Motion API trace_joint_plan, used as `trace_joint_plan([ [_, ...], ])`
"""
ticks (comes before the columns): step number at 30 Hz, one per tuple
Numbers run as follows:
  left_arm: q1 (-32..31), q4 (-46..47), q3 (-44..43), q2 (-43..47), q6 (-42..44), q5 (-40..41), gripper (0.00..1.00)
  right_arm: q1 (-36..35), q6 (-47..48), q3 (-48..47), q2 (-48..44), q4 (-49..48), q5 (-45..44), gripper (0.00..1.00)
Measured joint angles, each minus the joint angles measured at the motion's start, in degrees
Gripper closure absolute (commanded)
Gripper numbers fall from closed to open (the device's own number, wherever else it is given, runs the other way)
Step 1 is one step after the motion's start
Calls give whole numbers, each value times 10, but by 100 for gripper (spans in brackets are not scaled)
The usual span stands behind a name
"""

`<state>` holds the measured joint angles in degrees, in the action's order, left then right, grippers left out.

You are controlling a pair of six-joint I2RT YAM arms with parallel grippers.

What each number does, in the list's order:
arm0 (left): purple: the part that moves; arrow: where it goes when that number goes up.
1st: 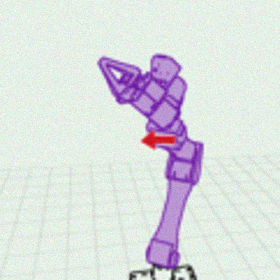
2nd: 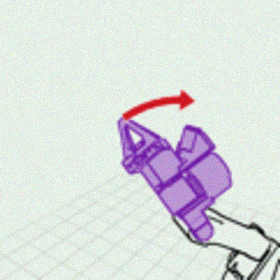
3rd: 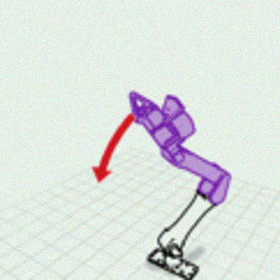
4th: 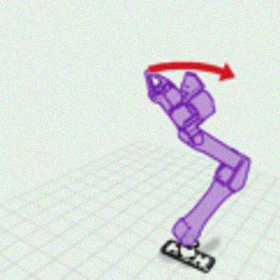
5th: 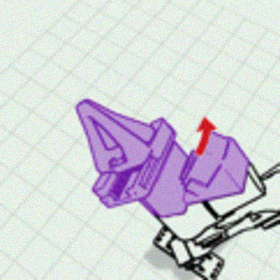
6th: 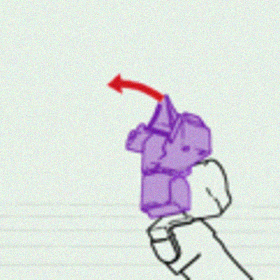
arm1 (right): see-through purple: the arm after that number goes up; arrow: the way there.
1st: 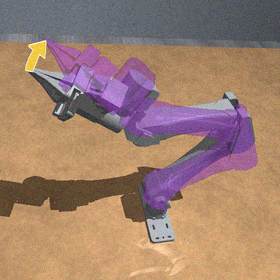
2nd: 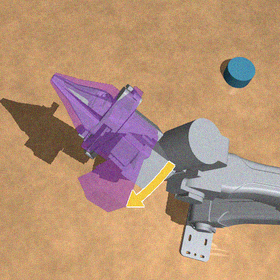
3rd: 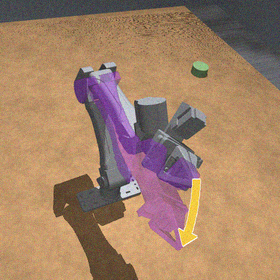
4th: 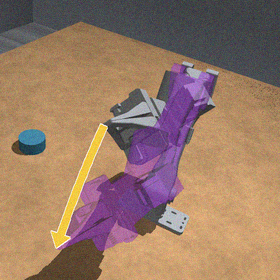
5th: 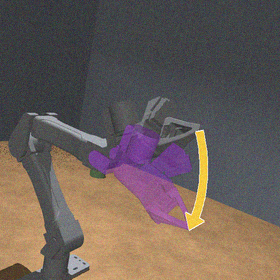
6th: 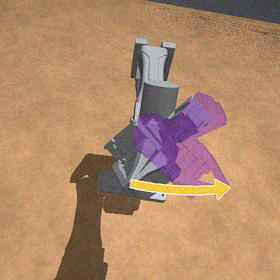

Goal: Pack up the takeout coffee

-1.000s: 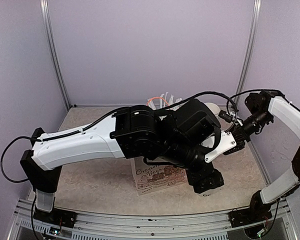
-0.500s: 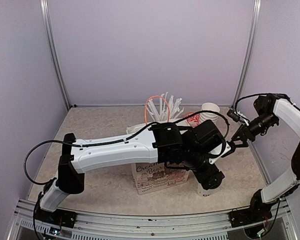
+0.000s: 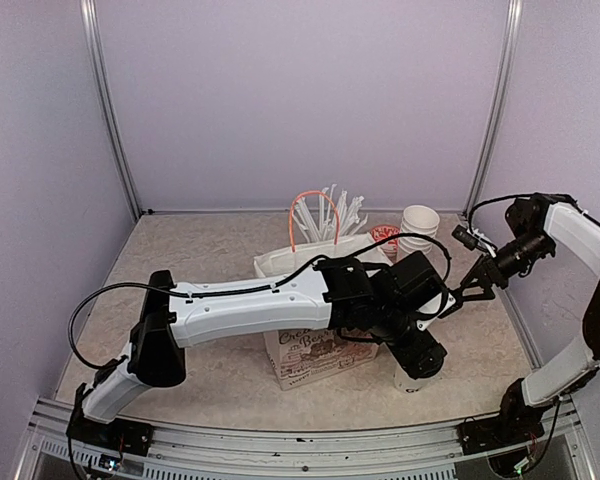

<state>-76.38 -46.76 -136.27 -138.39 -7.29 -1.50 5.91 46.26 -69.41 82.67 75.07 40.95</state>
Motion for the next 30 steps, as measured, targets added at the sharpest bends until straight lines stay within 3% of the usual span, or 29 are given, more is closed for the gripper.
trace_joint_plan([
  [9,0,9,0,-10,0,6,4,0,2,6,0,-1,4,0],
  [15,0,9,0,-21,1,6,20,0,3,12,0,-2,4,0],
  [19,0,16,0,-22,5,2,26,0,4,17,0,-3,5,0],
  [27,0,35,10,-19,15,-6,12,0,4,19,0,-6,5,0],
  [30,-3,35,10,-19,16,0,11,0,4,19,2,-7,7,1],
])
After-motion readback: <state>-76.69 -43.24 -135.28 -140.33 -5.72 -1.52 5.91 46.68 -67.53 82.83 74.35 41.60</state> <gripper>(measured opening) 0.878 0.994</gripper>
